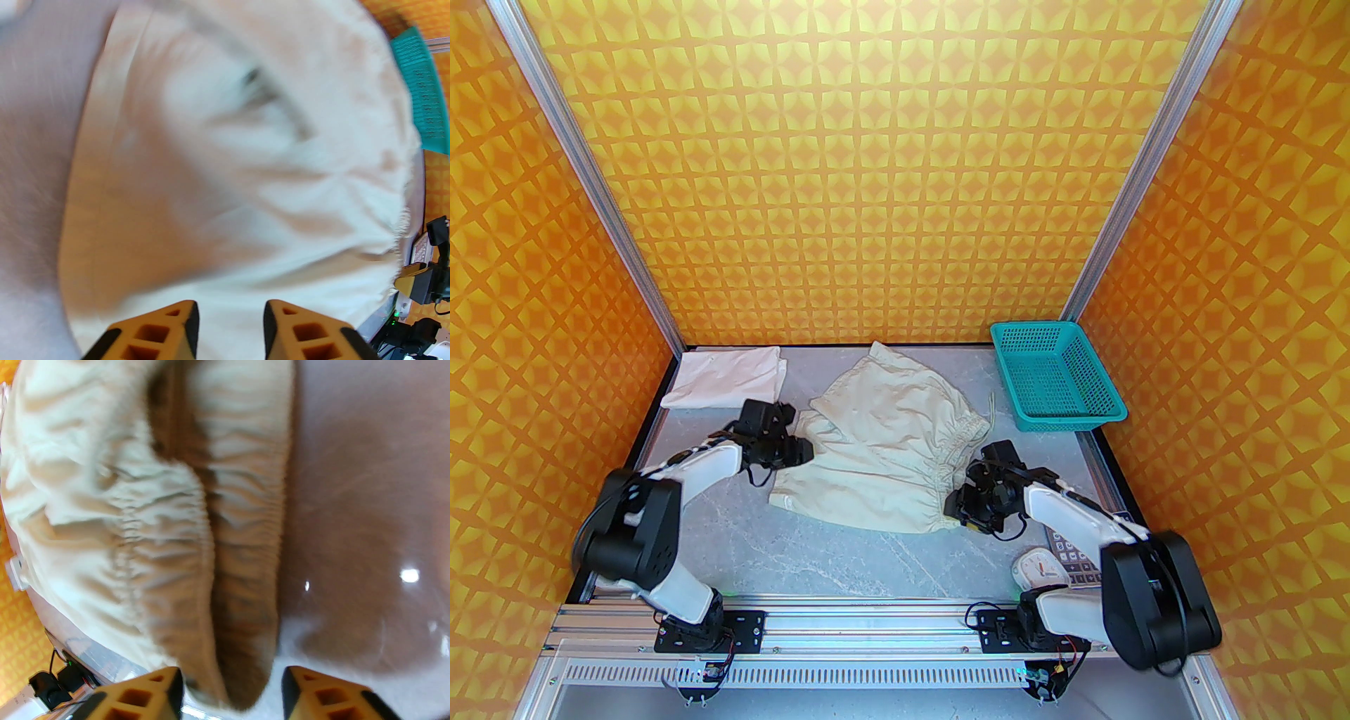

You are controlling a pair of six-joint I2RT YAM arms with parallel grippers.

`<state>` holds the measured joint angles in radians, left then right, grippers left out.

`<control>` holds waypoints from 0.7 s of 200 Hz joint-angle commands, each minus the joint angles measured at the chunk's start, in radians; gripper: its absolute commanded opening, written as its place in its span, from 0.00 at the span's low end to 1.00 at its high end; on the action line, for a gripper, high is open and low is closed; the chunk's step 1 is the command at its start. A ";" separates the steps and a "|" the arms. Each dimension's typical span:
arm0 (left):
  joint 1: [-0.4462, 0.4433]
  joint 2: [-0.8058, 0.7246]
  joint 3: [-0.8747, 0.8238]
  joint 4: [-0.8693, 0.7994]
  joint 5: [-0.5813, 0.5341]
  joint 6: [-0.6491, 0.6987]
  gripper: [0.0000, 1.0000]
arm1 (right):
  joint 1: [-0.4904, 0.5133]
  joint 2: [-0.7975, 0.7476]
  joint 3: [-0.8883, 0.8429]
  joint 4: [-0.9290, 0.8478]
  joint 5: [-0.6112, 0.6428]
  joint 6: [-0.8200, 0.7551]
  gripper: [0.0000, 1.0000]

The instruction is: Fold and stack the mixed laundry pile

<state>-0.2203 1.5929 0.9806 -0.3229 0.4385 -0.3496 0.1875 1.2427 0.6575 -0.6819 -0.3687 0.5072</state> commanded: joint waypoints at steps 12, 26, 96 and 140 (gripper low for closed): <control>0.010 0.138 0.131 -0.030 -0.029 0.052 0.36 | -0.005 0.006 0.149 0.063 0.097 0.000 0.61; 0.010 0.235 0.207 -0.022 -0.029 0.045 0.28 | -0.004 0.083 0.197 0.144 0.040 0.027 0.59; 0.041 0.443 0.301 0.084 -0.111 -0.084 0.05 | 0.028 0.538 0.410 0.303 0.068 0.033 0.55; 0.106 0.289 0.132 0.119 -0.190 -0.118 0.07 | -0.012 0.619 0.502 0.240 0.115 -0.005 0.56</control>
<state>-0.1486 1.9778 1.1816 -0.2104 0.3374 -0.4408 0.2043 1.8400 1.1156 -0.4210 -0.3103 0.5278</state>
